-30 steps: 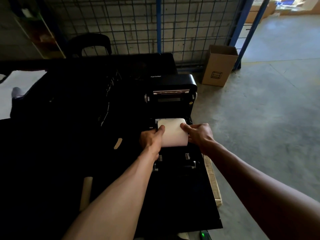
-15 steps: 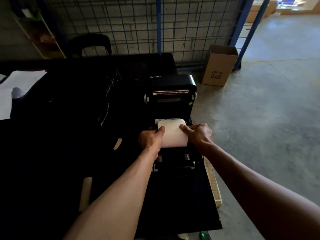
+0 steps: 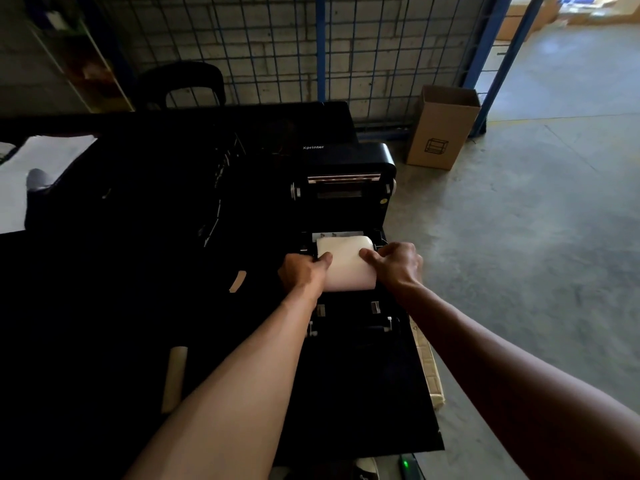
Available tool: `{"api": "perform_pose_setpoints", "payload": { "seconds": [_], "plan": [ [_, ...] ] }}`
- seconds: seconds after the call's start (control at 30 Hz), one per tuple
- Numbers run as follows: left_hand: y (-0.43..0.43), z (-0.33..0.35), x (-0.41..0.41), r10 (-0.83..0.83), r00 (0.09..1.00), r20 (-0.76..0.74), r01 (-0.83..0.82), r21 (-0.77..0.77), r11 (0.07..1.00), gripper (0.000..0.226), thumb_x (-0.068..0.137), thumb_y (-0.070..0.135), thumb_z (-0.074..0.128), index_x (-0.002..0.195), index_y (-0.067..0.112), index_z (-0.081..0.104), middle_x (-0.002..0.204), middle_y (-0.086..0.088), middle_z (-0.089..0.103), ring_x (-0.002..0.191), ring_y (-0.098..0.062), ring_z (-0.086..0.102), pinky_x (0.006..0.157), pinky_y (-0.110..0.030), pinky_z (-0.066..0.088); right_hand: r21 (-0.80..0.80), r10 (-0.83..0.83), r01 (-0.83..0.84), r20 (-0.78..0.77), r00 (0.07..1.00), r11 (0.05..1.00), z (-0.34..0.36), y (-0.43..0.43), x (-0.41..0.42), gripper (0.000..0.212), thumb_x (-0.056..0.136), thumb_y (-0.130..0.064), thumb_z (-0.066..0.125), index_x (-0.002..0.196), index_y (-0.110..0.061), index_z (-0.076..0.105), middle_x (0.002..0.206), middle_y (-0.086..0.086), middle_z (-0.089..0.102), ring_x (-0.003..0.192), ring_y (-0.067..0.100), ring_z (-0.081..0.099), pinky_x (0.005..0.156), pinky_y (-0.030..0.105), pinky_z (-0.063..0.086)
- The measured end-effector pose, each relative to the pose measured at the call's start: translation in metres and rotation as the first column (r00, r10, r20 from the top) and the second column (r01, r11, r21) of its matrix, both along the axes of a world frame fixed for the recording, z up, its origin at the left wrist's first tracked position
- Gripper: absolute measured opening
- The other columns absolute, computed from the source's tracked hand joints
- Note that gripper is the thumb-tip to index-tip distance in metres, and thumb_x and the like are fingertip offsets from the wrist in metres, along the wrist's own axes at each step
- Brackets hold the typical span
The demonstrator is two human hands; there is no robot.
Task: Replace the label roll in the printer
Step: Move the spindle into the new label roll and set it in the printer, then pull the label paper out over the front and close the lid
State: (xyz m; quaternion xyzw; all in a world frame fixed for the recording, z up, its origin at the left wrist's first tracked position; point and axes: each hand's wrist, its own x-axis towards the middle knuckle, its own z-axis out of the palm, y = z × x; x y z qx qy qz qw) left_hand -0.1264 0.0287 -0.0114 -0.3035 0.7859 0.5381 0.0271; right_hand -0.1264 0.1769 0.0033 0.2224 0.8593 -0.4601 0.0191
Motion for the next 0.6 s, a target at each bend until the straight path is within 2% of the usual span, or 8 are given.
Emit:
{"api": "perform_pose_setpoints", "payload": {
  "seconds": [0.1,0.2,0.3,0.4,0.47,0.53,0.6],
  "plan": [
    [0.001,0.010,-0.004,-0.139,0.990,0.019,0.139,-0.269,0.953,0.045,0.083,0.031,0.076,0.122,0.012,0.065,0.118,-0.011,0.068,0.108,-0.030,0.065,0.087,-0.037,0.055,0.183,0.195,-0.191,0.000,0.981,0.964,0.005,0.004,-0.005,0.055,0.086,-0.034,0.074,0.132,-0.011,0.057,0.132,0.015,0.060,0.122,0.031,0.055,0.103,0.040,0.044],
    [-0.001,0.017,-0.012,-0.388,0.921,0.031,0.353,-0.482,0.801,0.055,0.084,0.024,0.074,0.135,0.018,0.053,0.131,-0.009,0.060,0.121,-0.030,0.057,0.096,-0.041,0.051,0.250,0.404,-0.398,0.029,0.914,0.883,0.010,0.008,-0.015,0.068,0.087,-0.021,0.071,0.148,-0.015,0.043,0.145,0.011,0.055,0.132,0.030,0.052,0.111,0.041,0.042],
    [-0.005,0.028,-0.018,-0.560,0.815,0.147,0.530,-0.580,0.619,0.062,0.087,0.021,0.071,0.143,0.019,0.044,0.138,-0.009,0.054,0.126,-0.030,0.052,0.100,-0.042,0.047,0.347,0.500,-0.497,0.088,0.862,0.795,0.013,0.009,-0.021,0.066,0.083,-0.021,0.071,0.145,-0.022,0.047,0.135,0.008,0.063,0.122,0.032,0.057,0.100,0.042,0.049],
    [-0.003,0.036,-0.019,-0.645,0.726,0.240,0.602,-0.674,0.427,0.060,0.086,0.020,0.070,0.141,0.022,0.047,0.136,-0.007,0.051,0.127,-0.030,0.046,0.102,-0.046,0.044,0.456,0.555,-0.544,0.124,0.823,0.705,0.018,0.010,-0.021,0.065,0.081,-0.024,0.073,0.141,-0.025,0.050,0.133,0.002,0.059,0.127,0.032,0.046,0.099,0.049,0.046],
    [0.000,0.039,-0.017,-0.660,0.693,0.290,0.611,-0.723,0.323,0.057,0.087,0.020,0.069,0.140,0.024,0.049,0.134,-0.006,0.049,0.127,-0.029,0.043,0.102,-0.047,0.042,0.494,0.581,-0.558,0.123,0.804,0.667,0.022,0.010,-0.018,0.060,0.082,-0.023,0.073,0.139,-0.025,0.052,0.133,0.002,0.057,0.128,0.030,0.041,0.096,0.049,0.046],
    [0.001,0.039,-0.012,-0.677,0.679,0.284,0.579,-0.774,0.255,0.050,0.088,0.020,0.067,0.135,0.022,0.052,0.130,-0.005,0.050,0.125,-0.028,0.044,0.100,-0.043,0.041,0.529,0.600,-0.558,0.111,0.792,0.639,0.024,0.008,-0.012,0.049,0.084,-0.021,0.071,0.130,-0.023,0.056,0.130,0.004,0.058,0.124,0.030,0.044,0.093,0.046,0.046],
    [0.001,0.039,-0.005,-0.723,0.655,0.219,0.537,-0.808,0.241,0.035,0.089,0.016,0.064,0.122,0.017,0.056,0.123,-0.005,0.055,0.116,-0.027,0.052,0.092,-0.039,0.045,0.567,0.618,-0.540,0.067,0.783,0.623,0.025,0.005,-0.004,0.032,0.084,-0.018,0.069,0.115,-0.019,0.062,0.120,0.007,0.063,0.114,0.030,0.052,0.087,0.041,0.047]
  ]
}}
